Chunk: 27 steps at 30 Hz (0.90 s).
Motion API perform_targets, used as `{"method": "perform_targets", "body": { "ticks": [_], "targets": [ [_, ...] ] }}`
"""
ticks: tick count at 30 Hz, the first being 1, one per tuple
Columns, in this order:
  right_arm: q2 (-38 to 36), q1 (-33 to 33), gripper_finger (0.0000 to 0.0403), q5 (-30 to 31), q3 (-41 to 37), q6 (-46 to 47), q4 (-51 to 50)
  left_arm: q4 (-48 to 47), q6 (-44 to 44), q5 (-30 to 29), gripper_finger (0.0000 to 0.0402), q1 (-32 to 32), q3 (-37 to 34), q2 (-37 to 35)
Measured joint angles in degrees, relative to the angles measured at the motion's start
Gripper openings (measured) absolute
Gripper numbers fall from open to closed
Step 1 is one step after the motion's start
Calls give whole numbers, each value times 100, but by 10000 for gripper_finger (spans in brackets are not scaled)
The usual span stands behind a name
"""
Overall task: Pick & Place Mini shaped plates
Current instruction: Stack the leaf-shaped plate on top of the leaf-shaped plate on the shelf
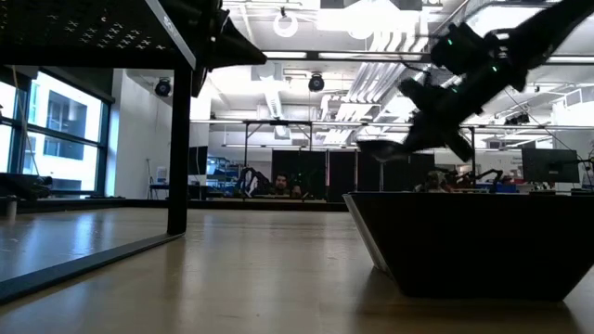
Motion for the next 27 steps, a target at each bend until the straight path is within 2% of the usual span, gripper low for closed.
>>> {"method": "perform_targets", "body": {
  "ticks": [5, 10, 14, 19, 23, 27],
  "targets": [
    [913, 1100, 3, 200, 553, -260, 70, -192, 5, -114, 1, 0, 0, -48],
    [2249, 1753, 2, 80, 1254, -405, 537, -910, 2, -138, 1, 0, 2, -360],
    [3338, 1958, 1, -153, 2122, -744, 673, -1591, -111, -245, 1, 0, 2, -739],
    [4516, 2108, 1, -744, 3288, -1157, 594, -2371, -286, -304, 1, 0, 2, -1116],
    [5114, 2247, 1, -889, 4040, -1198, 496, -2763, -473, -280, 1, -4, 2, -1208],
    [5426, 2333, 3, -1007, 4424, -1196, 398, -3042, -699, -267, 1, -4, 2, -1199]
  ]
}}
